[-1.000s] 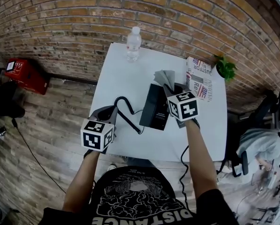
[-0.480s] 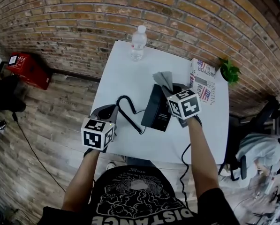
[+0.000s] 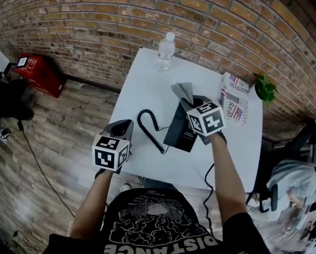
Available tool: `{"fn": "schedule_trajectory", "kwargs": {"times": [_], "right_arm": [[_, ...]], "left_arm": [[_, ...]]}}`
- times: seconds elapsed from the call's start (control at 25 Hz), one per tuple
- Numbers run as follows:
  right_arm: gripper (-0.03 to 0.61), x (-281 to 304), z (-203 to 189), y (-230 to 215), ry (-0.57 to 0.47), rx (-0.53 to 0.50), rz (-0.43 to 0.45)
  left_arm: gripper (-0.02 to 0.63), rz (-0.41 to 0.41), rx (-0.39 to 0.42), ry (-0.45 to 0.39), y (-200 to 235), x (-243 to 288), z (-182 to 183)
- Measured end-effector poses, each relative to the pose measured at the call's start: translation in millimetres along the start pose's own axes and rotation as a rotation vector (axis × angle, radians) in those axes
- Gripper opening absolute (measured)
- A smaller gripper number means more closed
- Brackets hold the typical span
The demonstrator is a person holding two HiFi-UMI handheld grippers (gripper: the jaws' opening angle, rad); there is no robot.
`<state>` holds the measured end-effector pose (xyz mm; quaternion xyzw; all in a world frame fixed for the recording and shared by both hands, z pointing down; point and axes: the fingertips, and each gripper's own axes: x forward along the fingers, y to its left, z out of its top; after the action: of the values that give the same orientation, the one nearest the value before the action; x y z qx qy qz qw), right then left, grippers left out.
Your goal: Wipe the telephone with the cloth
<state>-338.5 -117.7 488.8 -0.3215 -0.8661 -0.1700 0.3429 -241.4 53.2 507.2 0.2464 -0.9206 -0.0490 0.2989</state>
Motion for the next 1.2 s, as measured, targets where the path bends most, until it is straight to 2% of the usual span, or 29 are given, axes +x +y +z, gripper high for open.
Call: {"fn": "schedule_trajectory", "kwargs": {"times": [0.24,0.56,0.8,1.2], "right_arm": [[0.012,8.7,13.0,15.7,-0.024,-0.018,0.029],[0.012,-9.9,38.4,29.9,-0.141,0.012,0.005],[0.012,-50.5,36.0,27.6,-0.234,0.105,-0.069],[0.012,-129.7,1.8,39.5,-0.332,0.238,-0.23]], "left_arm": [[0.006,0.02,-0.009,-0.007,3.6,-6.2,1.2],[0.006,0.014,0.015,-0.023,-0.2,-15.9,11.1],[0.006,-0.02,0.053,-0.043,-9.3,-24.5,18.9],[0.006,-0.103,0.122,-0.088,-37.7,-46.8,33.2]]}}
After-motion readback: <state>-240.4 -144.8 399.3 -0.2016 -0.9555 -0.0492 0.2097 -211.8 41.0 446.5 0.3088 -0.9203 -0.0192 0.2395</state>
